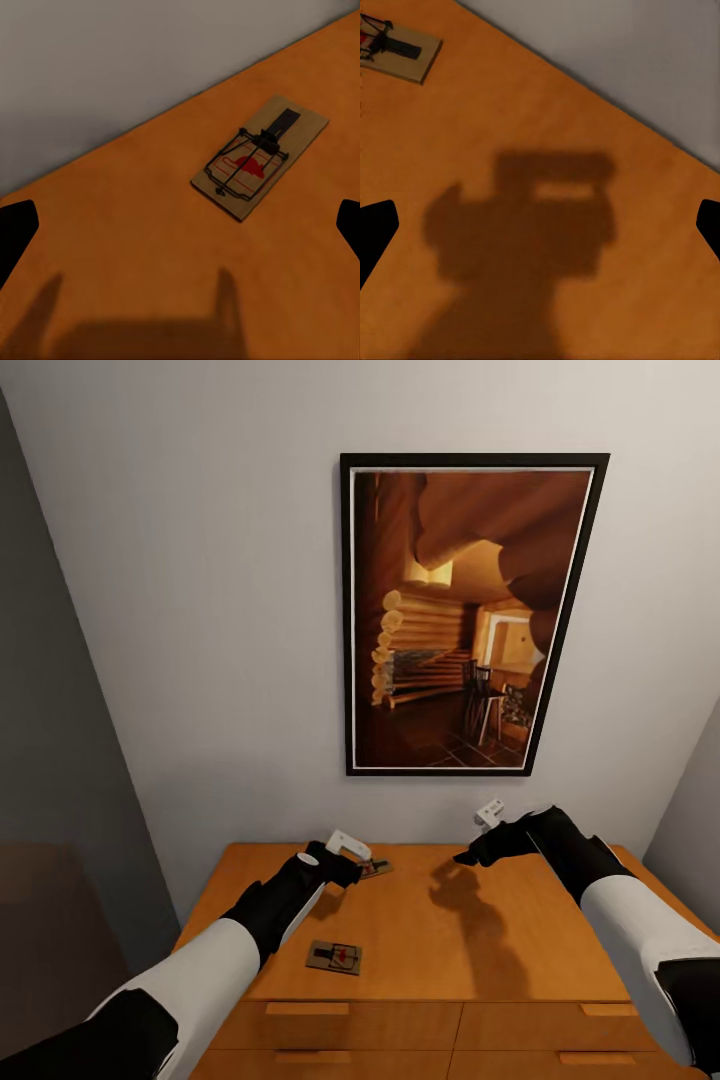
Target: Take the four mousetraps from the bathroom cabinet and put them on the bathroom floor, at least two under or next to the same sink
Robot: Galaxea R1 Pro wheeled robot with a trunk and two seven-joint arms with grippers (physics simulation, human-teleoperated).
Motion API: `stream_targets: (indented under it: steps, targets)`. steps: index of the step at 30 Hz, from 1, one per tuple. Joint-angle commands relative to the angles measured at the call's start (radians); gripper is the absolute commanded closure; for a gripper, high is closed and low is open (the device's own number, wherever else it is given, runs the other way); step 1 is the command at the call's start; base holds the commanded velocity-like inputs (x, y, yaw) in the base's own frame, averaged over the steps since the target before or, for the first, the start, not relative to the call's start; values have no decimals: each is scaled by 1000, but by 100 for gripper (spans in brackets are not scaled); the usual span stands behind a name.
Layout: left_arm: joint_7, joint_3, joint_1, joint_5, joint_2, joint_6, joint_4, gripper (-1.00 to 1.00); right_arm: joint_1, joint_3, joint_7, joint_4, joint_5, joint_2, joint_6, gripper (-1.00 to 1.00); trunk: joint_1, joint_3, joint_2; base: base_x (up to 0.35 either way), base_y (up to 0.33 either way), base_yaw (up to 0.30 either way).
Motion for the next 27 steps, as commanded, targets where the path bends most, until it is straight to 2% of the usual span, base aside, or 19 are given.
stream_targets:
  steps: [1,7,16,27]
  targets:
    - [-2,0,0,0,0,5,1,-100,0,3,6,-2,7,-1,2,-100,0,-1,-1,0,0,0]
    - [-7,3,-1,0,0,6,10,-100,0,3,9,-1,7,-2,1,-100,0,-1,-1,30,6,0]
    - [-11,1,-1,0,0,9,14,-100,0,1,11,1,4,-2,0,-100,0,-1,-1,182,90,0]
    - [-12,-5,0,-6,0,10,14,-100,0,0,20,0,7,5,1,-100,0,-1,-1,33,17,0]
